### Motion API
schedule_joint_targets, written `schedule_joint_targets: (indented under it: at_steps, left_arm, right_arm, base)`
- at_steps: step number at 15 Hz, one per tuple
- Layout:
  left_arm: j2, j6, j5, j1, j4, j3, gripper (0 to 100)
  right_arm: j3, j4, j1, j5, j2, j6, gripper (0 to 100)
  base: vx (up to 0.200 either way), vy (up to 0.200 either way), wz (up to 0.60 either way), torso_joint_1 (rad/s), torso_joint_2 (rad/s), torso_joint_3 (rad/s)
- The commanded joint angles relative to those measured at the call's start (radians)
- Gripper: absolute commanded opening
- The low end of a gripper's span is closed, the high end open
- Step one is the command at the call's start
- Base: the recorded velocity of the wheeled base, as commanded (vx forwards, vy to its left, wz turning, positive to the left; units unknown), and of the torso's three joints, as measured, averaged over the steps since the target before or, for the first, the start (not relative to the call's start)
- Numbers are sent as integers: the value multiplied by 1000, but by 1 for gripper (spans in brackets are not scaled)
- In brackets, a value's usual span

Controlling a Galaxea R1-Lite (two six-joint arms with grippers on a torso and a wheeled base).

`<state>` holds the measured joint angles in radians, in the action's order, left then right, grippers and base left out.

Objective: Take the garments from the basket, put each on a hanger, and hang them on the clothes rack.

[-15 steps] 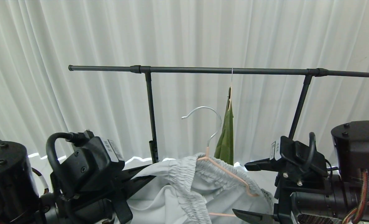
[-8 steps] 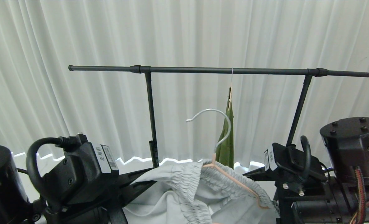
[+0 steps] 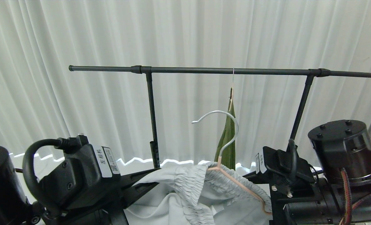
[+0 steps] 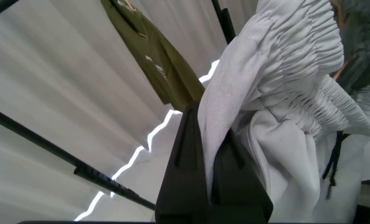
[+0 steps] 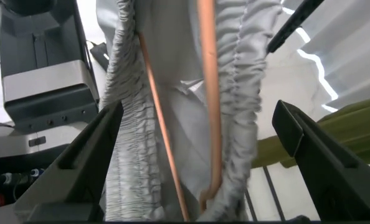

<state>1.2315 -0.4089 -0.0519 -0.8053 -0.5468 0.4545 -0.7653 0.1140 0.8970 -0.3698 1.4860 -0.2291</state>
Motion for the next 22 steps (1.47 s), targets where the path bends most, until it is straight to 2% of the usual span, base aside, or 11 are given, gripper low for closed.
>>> schedule_joint_targets:
  at_steps: [1,8,9,12,16,19,22]
  left_arm:
    - [-1,2,0,0,-1,1,0]
    - [-4,5,0,-12,-1,1,0]
    - [-4,4,0,-12,-1,1,100]
    - [-4,-1,1,-11,-1,-2,100]
    - [-20,4,1,-12,-1,-10,100]
    - [-32,4,0,-12,-1,-19,100]
    - [-38,7,3,2,1,-66,100]
  right_arm:
    - [1,1,0,2,13,1,0]
    - [3,1,-6,14,11,-1,0]
    - [3,1,-6,17,8,-2,0]
    - [0,3,-15,42,-9,-45,0]
    - [-9,1,-152,37,-52,-234,0]
    - [-15,-8,-248,37,-93,-257,0]
    - [-29,-19,-300,37,-112,-259,0]
  base:
    - [0,0,0,0,0,0]
    - [0,0,0,0,0,0]
    - [0,0,0,0,0,0]
    - [0,0,0,0,0,0]
    - [0,0,0,0,0,0]
    - [0,0,0,0,0,0]
    - [0,0,0,0,0,0]
